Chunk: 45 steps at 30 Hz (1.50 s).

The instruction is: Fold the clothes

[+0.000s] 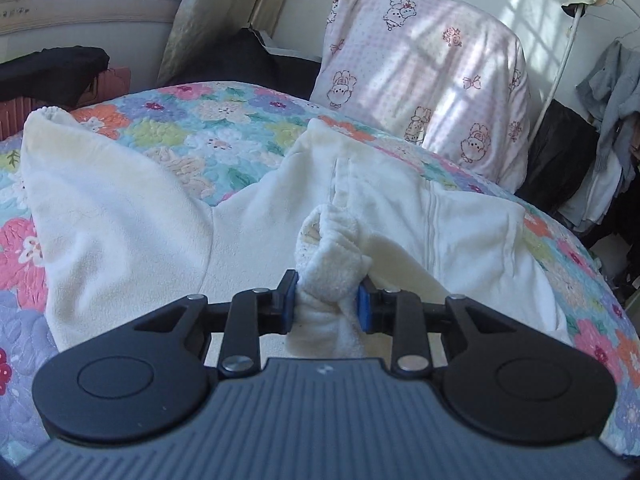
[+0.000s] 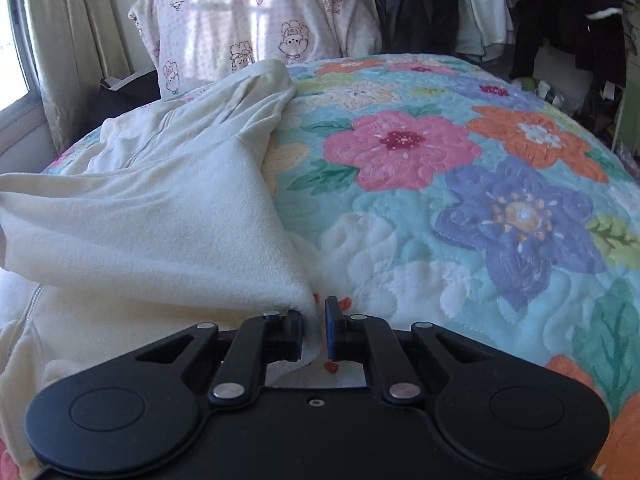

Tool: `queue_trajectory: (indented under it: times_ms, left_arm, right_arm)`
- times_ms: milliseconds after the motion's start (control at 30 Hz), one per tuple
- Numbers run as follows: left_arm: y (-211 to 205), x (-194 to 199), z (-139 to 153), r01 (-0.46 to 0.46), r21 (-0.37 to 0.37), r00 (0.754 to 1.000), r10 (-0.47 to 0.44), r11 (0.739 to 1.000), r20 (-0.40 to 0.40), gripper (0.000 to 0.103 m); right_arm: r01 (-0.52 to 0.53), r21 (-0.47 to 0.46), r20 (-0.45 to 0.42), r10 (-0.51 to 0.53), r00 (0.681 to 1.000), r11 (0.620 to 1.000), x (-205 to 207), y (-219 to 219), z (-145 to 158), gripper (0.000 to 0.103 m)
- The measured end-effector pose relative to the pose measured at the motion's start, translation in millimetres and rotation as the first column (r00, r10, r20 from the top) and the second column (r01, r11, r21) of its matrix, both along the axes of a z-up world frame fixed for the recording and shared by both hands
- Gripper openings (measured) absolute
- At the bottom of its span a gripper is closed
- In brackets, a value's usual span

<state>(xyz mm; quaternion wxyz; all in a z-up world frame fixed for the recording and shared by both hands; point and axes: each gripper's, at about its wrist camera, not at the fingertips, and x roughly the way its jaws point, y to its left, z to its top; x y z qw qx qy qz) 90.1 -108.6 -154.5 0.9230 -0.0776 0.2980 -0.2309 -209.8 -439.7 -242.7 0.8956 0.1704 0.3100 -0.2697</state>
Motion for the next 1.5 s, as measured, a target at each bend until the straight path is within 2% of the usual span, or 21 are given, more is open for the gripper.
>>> queue_trajectory:
  times_ms: [100, 167, 300, 367, 433, 500, 567, 600, 633, 733, 800, 900, 933, 1000, 1067, 1133, 1200, 1300, 1433, 1467, 1500]
  left_arm:
    - [0.2, -10.8, 4.7, 0.057, 0.021, 0.998, -0.057, 0.998, -0.008, 0.029]
    - [0.2, -15.2, 0.6, 0.093, 0.078, 0.994, -0.088, 0.993, -0.06, 0.03]
    - [-3.8, -6.6, -35.7, 0.171, 0.21, 0.976, -0.136, 0.963, -0.168, 0.031]
    - [1.3, 5.8, -46.1, 0.14, 0.159, 0.969, -0.102, 0.977, -0.226, 0.032]
    - [6.1, 12.1, -51.8, 0.116, 0.13, 0.962, -0.079, 0.985, -0.261, 0.032]
    - [10.4, 11.6, -52.7, 0.103, 0.127, 0.961, -0.065, 0.987, -0.27, 0.035]
    - [8.1, 8.0, -55.4, 0.075, 0.189, 0.965, -0.024, 0.979, -0.26, 0.047]
    - [6.9, 6.1, -56.7, 0.061, 0.22, 0.967, -0.003, 0.974, -0.254, 0.056]
    - [7.1, 6.4, -56.4, 0.054, 0.23, 0.968, 0.006, 0.972, -0.25, 0.06]
    - [7.3, 5.6, -54.3, 0.036, 0.256, 0.97, 0.028, 0.966, -0.241, 0.065]
    - [8.5, 4.6, -52.2, 0.028, 0.268, 0.971, 0.038, 0.963, -0.236, 0.07]
    - [17.8, 5.8, -44.4, 0.005, 0.219, 0.969, 0.05, 0.976, -0.242, 0.07]
    - [21.7, 6.1, -41.0, -0.008, 0.196, 0.969, 0.056, 0.98, -0.24, 0.07]
    - [26.3, 6.8, -35.4, -0.033, 0.171, 0.971, 0.072, 0.985, -0.23, 0.071]
    - [27.9, 6.1, -31.2, -0.055, 0.156, 0.971, 0.09, 0.986, -0.222, 0.072]
    - [28.2, 2.8, -25.0, -0.069, 0.156, 0.978, 0.098, 0.985, -0.184, 0.072]
    - [28.5, -0.9, -17.9, -0.084, 0.168, 0.985, 0.107, 0.982, -0.133, 0.072]
    - [36.4, -0.8, -10.4, -0.078, 0.21, 0.993, 0.094, 0.975, -0.071, 0.08]
    - [53.8, 8.7, -9.7, -0.096, 0.119, 0.988, 0.11, 0.988, -0.111, 0.08]
    - [55.0, 10.4, -10.3, -0.097, 0.098, 0.986, 0.109, 0.99, -0.124, 0.08]
    - [53.4, 11.5, -10.8, -0.099, 0.095, 0.985, 0.111, 0.991, -0.13, 0.08]
  right_arm:
    - [0.031, -0.083, -0.04, -0.035, 0.999, 0.996, -2.9, 5.7, 11.8, 0.011]
    - [0.078, -0.036, -0.045, -0.079, 0.996, 0.996, -7.5, -3.8, 9.3, 0.011]
    - [0.094, -0.041, -0.066, -0.097, 0.993, 0.995, -10.7, -3.0, -1.7, 0.013]
    - [0.099, -0.04, -0.076, -0.102, 0.992, 0.994, -10.3, -0.4, -4.5, 0.013]
    - [0.141, 0.057, -0.044, -0.139, 0.989, 0.988, -16.3, -11.8, -4.9, 0.015]
    - [0.154, 0.106, -0.024, -0.152, 0.988, 0.982, -20.8, -18.8, -2.7, 0.02]
    - [0.137, 0.082, -0.041, -0.134, 0.99, 0.987, -18.8, -15.5, -3.4, 0.021]
    - [0.128, 0.067, -0.051, -0.124, 0.991, 0.99, -17.3, -13.2, -4.5, 0.021]
    - [0.126, 0.068, -0.056, -0.123, 0.991, 0.99, -16.5, -13.4, -6.4, 0.022]
    - [0.119, 0.078, -0.059, -0.114, 0.992, 0.99, -16.9, -15.9, -6.9, 0.023]
    - [0.125, 0.078, -0.052, -0.121, 0.991, 0.989, -21.5, -16.8, -1.6, 0.034]
    - [0.148, 0.119, -0.036, -0.144, 0.989, 0.982, -31.6, -19.8, 7.1, 0.041]
    - [0.174, 0.17, -0.024, -0.173, 0.985, 0.97, -36.0, -21.2, 11.1, 0.041]
    - [0.225, 0.334, 0.038, -0.251, 0.967, 0.916, -49.0, -23.5, 27.7, 0.043]
    - [0.177, 0.357, 0.108, -0.228, 0.968, 0.917, -51.1, -21.8, 49.4, 0.043]
    - [0.149, 0.313, 0.161, -0.207, 0.965, 0.938, -45.9, -17.1, 71.5, 0.045]
    - [0.108, 0.276, 0.199, -0.167, 0.966, 0.955, -36.3, -13.6, 88.7, 0.053]
    - [0.02, 0.249, 0.201, -0.072, 0.977, 0.968, -8.9, -12.0, 104.4, 0.053]
    - [-0.096, 0.18, 0.179, 0.064, 0.982, 0.979, 33.1, -13.4, 151.9, 0.054]
    - [-0.14, 0.153, 0.185, 0.111, 0.976, 0.978, 43.6, -13.2, 170.7, 0.057]
    - [-0.184, 0.126, 0.19, 0.158, 0.969, 0.975, 54.1, -12.9, 189.4, 0.064]
